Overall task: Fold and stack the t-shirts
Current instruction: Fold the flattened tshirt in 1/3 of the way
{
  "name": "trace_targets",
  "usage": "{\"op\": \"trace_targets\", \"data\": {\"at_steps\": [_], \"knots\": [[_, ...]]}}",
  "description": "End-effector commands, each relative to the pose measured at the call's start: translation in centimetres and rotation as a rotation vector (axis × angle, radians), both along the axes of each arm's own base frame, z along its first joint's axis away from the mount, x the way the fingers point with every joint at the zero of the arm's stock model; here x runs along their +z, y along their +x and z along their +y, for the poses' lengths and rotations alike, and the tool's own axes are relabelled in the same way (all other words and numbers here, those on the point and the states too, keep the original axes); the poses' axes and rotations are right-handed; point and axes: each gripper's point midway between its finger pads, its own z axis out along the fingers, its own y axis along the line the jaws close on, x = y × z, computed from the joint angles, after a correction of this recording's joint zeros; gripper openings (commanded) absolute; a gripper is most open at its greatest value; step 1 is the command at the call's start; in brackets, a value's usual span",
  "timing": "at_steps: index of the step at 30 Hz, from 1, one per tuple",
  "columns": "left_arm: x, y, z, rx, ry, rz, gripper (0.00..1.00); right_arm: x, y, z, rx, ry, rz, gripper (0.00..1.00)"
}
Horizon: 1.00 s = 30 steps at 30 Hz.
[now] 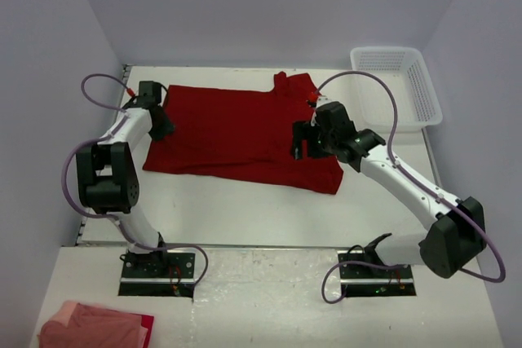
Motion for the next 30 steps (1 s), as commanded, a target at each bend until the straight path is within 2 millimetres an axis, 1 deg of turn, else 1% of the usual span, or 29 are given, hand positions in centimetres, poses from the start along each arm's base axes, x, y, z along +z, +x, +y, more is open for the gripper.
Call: {"op": "trace_targets", "data": {"at_steps": [1,3,4,5,6,7,10,14,15,20,24,29,30], "knots": [[0.8,1.3,0.7,0.035,0.041,-0.001,0.33,1.6,-0.1,0.1,-0.002,0.041,-0.051,0.82],[0.8,1.7,1.1,0.042,0.052,0.003,0.35,1.6,-0.2,0.0,-0.005,0.043,-0.053,0.82],[0.2,1.6,1.2,0.045,0.06,0.026,0.36,1.3,-0.4,-0.1,-0.007,0.046,-0.054,0.82],[0.2,1.8,1.3,0.048,0.064,0.026,0.36,0.9,-0.9,0.2,0.012,0.061,-0.035,0.82],[-0.1,1.9,1.4,0.048,0.064,0.036,0.36,1.1,-0.9,0.3,0.014,0.068,-0.039,0.82],[-0.6,1.8,1.5,0.049,0.064,0.054,0.36,0.8,-1.0,0.3,0.014,0.071,-0.034,0.82],[-1.2,2.0,1.8,0.06,0.063,0.068,0.36,0.2,-1.4,0.2,0.014,0.073,-0.022,0.82],[-1.4,2.3,2.5,0.073,0.065,0.077,0.35,-0.1,-1.7,0.0,0.012,0.072,-0.02,0.82],[-1.8,2.2,2.5,0.074,0.056,0.09,0.35,-0.2,-1.8,-0.1,0.011,0.069,-0.017,0.82],[-2.2,2.1,3.4,0.095,0.053,0.097,0.34,-0.3,-1.8,-0.1,0.011,0.072,-0.017,0.82],[-2.8,2.3,3.8,0.101,0.043,0.106,0.28,-0.6,-1.9,0.0,0.012,0.077,-0.008,0.82],[-3.2,2.6,3.9,0.103,0.029,0.111,0.26,-0.5,-2.0,0.0,0.011,0.084,-0.013,0.82],[-3.3,2.8,3.9,0.102,0.026,0.11,0.23,-0.6,-2.0,0.0,0.009,0.082,-0.009,0.82]]}}
